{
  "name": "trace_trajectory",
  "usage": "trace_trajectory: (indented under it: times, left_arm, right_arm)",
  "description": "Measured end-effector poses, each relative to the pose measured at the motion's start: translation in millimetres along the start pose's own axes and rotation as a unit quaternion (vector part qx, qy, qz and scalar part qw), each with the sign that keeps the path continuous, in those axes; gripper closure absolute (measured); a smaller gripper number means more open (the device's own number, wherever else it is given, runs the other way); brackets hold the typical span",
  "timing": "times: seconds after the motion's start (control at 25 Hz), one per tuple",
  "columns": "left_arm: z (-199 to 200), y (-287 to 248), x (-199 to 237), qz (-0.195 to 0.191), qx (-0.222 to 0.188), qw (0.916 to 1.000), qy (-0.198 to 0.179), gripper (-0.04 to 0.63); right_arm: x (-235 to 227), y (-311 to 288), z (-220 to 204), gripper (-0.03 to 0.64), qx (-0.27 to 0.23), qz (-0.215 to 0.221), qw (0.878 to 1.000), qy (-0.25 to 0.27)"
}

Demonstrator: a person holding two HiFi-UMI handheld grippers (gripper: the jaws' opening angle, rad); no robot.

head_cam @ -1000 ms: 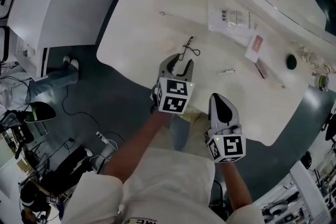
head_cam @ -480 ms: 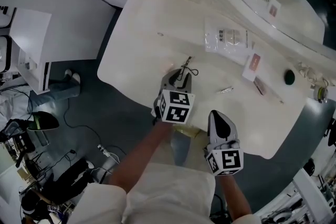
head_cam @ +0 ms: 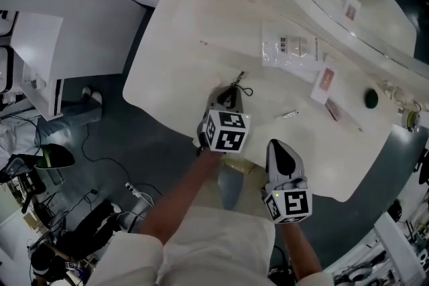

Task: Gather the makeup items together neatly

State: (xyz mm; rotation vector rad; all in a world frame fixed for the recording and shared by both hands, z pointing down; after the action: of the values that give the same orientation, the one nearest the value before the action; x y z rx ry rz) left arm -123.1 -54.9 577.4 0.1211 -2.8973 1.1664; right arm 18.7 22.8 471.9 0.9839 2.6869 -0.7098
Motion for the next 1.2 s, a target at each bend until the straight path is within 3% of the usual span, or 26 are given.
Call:
trace_trajectory:
  times: [0.4, 1.2]
  left_arm:
    - [2, 15, 3, 0.014, -0.023, 0.9996, 0.003, 0.578]
    - [5, 67, -22, 0.008, -0.031, 0.9995, 0.003, 0.58]
  right_arm:
    - [-1, 4, 4, 0.614, -0.008, -0.003, 1.0, 0.003]
    - [-1, 33, 21, 0.615, -0.041, -0.014, 0.999, 0.003]
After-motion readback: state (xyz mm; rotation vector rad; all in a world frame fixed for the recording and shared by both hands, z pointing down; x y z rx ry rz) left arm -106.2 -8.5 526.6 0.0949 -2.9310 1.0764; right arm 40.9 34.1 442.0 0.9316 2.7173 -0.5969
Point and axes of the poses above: the fingertips, and each gripper's own axes: y backward along the fingers, x to its left, z out of its top, the point moved 1 cm from there along y, backward along the fingers, and after that the axes turned 11 degrees about -x, right-handed, at the moved point
